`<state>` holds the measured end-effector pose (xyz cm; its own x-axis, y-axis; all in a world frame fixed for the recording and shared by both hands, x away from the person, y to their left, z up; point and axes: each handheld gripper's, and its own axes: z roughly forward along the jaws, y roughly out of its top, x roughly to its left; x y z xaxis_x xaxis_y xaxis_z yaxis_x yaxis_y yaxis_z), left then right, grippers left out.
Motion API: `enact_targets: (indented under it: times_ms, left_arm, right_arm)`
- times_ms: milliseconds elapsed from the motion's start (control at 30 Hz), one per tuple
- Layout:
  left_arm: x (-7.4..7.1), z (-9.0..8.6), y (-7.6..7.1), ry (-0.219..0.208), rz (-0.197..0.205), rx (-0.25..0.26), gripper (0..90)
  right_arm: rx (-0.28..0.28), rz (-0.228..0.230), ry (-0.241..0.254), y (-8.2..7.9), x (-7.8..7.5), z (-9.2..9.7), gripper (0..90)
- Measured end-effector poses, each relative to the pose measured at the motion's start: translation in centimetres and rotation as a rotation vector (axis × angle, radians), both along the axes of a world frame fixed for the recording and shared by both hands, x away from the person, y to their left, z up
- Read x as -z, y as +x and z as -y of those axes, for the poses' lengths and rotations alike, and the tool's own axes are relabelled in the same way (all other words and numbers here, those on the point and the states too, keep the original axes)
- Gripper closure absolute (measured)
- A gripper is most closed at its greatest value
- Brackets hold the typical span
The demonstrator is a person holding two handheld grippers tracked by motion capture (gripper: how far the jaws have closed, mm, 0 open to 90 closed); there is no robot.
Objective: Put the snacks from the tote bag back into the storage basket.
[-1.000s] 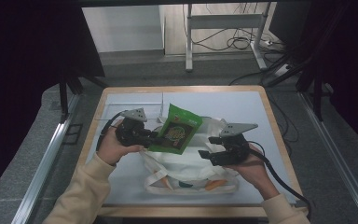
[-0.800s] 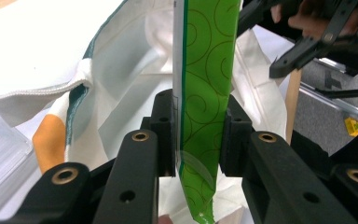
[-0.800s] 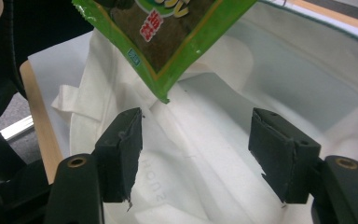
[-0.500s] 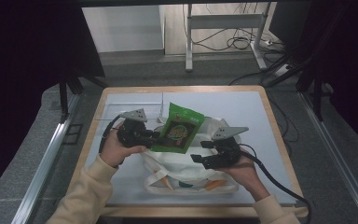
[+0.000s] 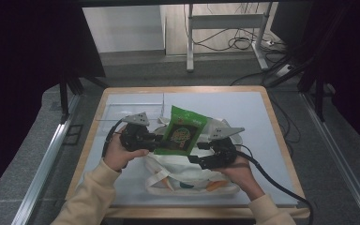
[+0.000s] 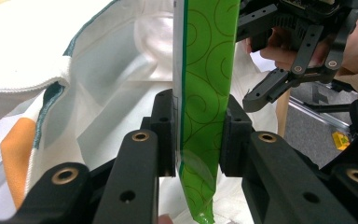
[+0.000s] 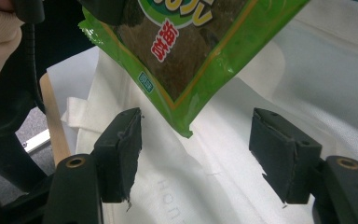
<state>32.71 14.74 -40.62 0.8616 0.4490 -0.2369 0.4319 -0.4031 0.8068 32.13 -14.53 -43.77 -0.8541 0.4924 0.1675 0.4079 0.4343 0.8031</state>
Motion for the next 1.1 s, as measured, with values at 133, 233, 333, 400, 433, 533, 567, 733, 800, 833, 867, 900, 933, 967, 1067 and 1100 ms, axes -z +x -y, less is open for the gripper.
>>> enact_targets:
  times_ms: [133, 233, 333, 400, 433, 533, 567, 733, 800, 833, 867, 900, 933, 967, 1067, 1100]
  left_arm:
    - [0.0, 0.2, -0.1, 0.002, 0.001, -0.001, 72.7]
    - [-0.1, 0.3, -0.2, -0.010, -0.002, 0.018, 72.7]
    - [-0.2, 0.4, -0.3, -0.036, -0.008, 0.041, 72.7]
    - [-0.3, 0.5, -0.4, -0.043, -0.003, 0.048, 72.7]
    - [-0.3, 0.5, -0.4, -0.054, -0.006, 0.060, 72.6]
    - [-0.4, 0.6, -0.4, -0.069, -0.006, 0.074, 72.7]
    - [-0.5, 0.6, -0.4, -0.072, -0.007, 0.078, 72.7]
    - [-0.4, 0.6, -0.4, -0.069, -0.002, 0.084, 72.7]
    - [-0.3, 0.5, -0.3, -0.063, 0.002, 0.086, 72.6]
    - [-0.3, 0.5, -0.2, -0.061, 0.002, 0.087, 72.4]
    - [-0.2, 0.4, -0.2, -0.064, 0.001, 0.085, 72.0]
    - [-0.2, 0.3, -0.1, -0.063, 0.005, 0.083, 71.4]
    - [-0.1, 0.2, 0.0, -0.060, 0.007, 0.084, 70.3]
    - [-0.1, 0.2, 0.0, -0.061, 0.003, 0.080, 68.7]
    - [0.3, 0.2, 0.2, -0.055, -0.004, 0.075, 63.3]
    - [0.4, 0.2, 0.3, -0.058, -0.004, 0.074, 62.1]
  right_arm:
    - [-0.003, -0.003, -0.001, 0.1, 0.1, -0.1, 33.9]
    - [-0.012, 0.001, 0.008, 0.2, 0.1, -0.1, 33.9]
    - [-0.030, -0.001, 0.045, 0.4, 0.0, -0.2, 34.7]
    - [-0.045, -0.008, 0.067, 0.5, 0.0, -0.2, 36.6]
    - [-0.050, -0.007, 0.073, 0.5, 0.0, -0.3, 37.8]
    - [-0.073, -0.004, 0.089, 0.4, 0.1, -0.4, 42.6]
    - [-0.085, -0.002, 0.107, 0.4, 0.0, -0.4, 45.0]
    - [-0.115, -0.015, 0.158, 0.6, -0.3, -0.3, 57.0]
    - [-0.124, -0.026, 0.156, 0.8, -0.3, -0.2, 59.8]
    - [-0.128, -0.028, 0.154, 0.8, -0.3, -0.2, 61.5]
    - [-0.133, -0.035, 0.153, 0.8, -0.3, -0.2, 63.1]
    - [-0.138, -0.041, 0.153, 0.9, -0.3, -0.2, 64.8]
    - [-0.144, -0.045, 0.154, 1.0, -0.3, -0.1, 66.9]
    - [-0.148, -0.050, 0.160, 1.0, -0.3, -0.1, 68.7]
    - [-0.162, -0.063, 0.169, 1.1, -0.3, -0.2, 72.0]
    - [-0.165, -0.060, 0.163, 1.1, -0.3, -0.2, 72.3]
